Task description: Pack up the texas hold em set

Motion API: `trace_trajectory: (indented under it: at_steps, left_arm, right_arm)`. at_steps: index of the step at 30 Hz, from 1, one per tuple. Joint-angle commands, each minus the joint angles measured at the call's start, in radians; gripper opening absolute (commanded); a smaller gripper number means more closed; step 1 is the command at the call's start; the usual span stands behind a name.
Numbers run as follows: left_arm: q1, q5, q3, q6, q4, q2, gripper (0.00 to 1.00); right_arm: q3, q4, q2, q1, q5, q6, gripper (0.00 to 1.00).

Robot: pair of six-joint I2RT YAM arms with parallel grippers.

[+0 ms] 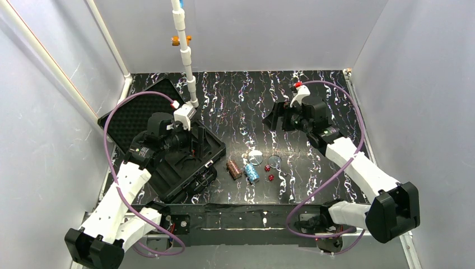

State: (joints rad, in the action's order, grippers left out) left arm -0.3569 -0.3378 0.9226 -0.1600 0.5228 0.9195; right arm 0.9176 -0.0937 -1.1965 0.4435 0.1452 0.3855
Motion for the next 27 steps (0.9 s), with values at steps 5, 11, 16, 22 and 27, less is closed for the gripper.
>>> trace_trajectory:
  at_steps: [5,11,16,22,27]
  left_arm:
    - [-0.002,0.043,0.000,0.029,-0.020,-0.022,0.99]
    - [-0.003,0.092,-0.005,0.037,-0.034,-0.005,0.99]
    - [-0.002,0.111,-0.001,0.043,-0.043,0.011,0.99]
    - [-0.003,0.115,0.003,0.041,-0.038,0.016,0.99]
    - [-0.003,0.117,0.008,0.033,-0.035,0.026,0.99]
  right_arm:
    - [0.181,-0.106,-0.084,0.032,-0.063,-0.082,1.00]
    - [0.184,-0.069,-0.108,0.066,-0.059,-0.112,1.00]
    - [0.227,-0.104,-0.138,0.073,-0.046,-0.164,1.00]
    - [0.210,-0.051,-0.119,0.085,-0.049,-0.099,1.00]
    - [0.226,-0.131,-0.109,0.129,-0.077,-0.072,1.00]
